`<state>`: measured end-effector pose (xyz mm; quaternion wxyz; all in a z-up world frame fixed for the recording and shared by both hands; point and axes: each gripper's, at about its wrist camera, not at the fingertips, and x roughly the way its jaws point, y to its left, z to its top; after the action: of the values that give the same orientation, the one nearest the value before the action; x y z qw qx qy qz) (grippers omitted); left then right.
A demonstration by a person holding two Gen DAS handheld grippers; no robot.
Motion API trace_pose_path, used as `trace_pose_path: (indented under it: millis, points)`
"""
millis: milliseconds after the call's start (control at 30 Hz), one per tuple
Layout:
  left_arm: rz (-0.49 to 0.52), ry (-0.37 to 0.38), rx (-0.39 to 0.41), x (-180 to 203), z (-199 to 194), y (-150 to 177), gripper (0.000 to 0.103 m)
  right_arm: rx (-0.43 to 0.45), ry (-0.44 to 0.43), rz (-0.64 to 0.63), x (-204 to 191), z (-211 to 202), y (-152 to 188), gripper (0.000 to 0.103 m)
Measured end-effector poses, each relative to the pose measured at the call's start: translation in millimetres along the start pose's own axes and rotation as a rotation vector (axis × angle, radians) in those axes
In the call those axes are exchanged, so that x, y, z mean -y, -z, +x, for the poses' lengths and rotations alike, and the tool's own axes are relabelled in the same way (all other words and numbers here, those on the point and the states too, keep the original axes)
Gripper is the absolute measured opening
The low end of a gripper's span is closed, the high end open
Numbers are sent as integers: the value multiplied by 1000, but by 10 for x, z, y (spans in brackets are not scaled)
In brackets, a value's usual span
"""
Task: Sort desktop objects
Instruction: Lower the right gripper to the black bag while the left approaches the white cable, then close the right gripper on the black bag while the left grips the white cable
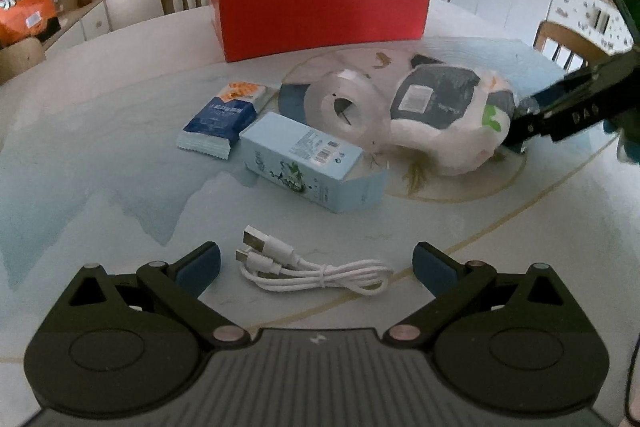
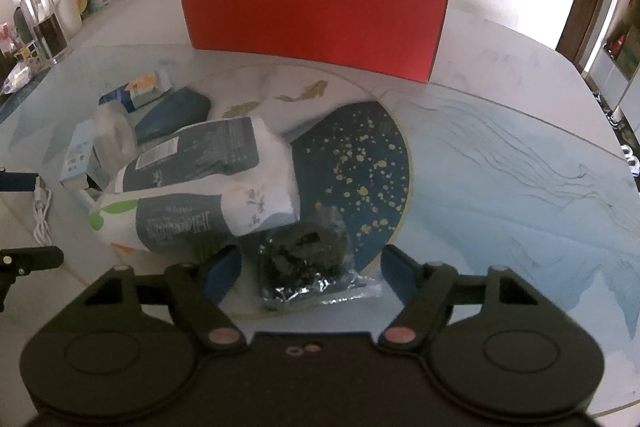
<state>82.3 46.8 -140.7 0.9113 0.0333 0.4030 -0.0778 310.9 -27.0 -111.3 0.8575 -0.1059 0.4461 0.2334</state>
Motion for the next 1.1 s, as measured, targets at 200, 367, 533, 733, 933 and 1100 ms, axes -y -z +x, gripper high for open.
trace_pose_path:
  millis: [200, 367, 533, 733, 933, 1100]
  points:
    - [-4, -4, 10, -17, -8, 15, 100, -3, -1, 26, 18, 9, -7, 69]
    - [-16, -27, 27, -34, -30, 13, 87, -6, 1, 26, 16, 17, 7, 65]
    - [-22, -39, 40, -42, -38, 2, 78, -7, 9, 20, 0, 19, 7, 62]
    - [-35, -48, 37, -39, -43, -4, 77, -1, 18, 14, -4, -19, 18, 55]
    - [-42, -60, 34, -60, -55, -46, 77, 8, 39, 22, 32, -107, 39, 47]
    - [-38, -53, 43, -45, -83, -93, 77, 16, 49, 28, 53, -206, 55, 46]
